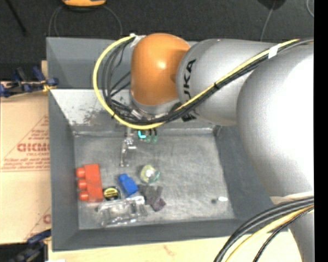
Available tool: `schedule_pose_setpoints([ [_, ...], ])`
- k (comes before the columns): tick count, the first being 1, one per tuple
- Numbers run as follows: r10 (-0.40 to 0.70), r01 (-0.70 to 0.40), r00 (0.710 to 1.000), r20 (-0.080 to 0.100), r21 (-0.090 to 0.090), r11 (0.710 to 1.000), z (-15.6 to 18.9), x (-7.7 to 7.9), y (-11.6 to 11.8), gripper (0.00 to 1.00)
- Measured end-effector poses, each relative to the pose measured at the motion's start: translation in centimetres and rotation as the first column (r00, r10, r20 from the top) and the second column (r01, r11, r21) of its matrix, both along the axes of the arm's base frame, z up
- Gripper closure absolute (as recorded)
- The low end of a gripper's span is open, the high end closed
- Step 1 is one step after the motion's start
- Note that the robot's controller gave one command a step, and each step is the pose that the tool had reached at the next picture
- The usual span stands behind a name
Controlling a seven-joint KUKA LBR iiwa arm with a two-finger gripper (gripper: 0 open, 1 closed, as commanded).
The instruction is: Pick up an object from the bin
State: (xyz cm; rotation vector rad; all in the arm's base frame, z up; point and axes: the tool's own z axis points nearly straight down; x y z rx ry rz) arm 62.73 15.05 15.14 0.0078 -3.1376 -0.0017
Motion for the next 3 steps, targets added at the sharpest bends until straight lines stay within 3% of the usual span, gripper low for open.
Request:
schedule_pose_setpoints([
  [1, 0.168, -0.168, 0.986, 0.013, 0.001, 0.986, -6.4, -4.9, -3.0, 0.0],
  [2, 0.165, -0.165, 0.986, 0.007, 0.001, 0.986, -6.7, -5.1, -3.1, 1.0],
  [3, 0.364, -0.364, 0.931, 0.016, -0.004, 0.931, 10.1, -5.0, -2.5, 1.0],
])
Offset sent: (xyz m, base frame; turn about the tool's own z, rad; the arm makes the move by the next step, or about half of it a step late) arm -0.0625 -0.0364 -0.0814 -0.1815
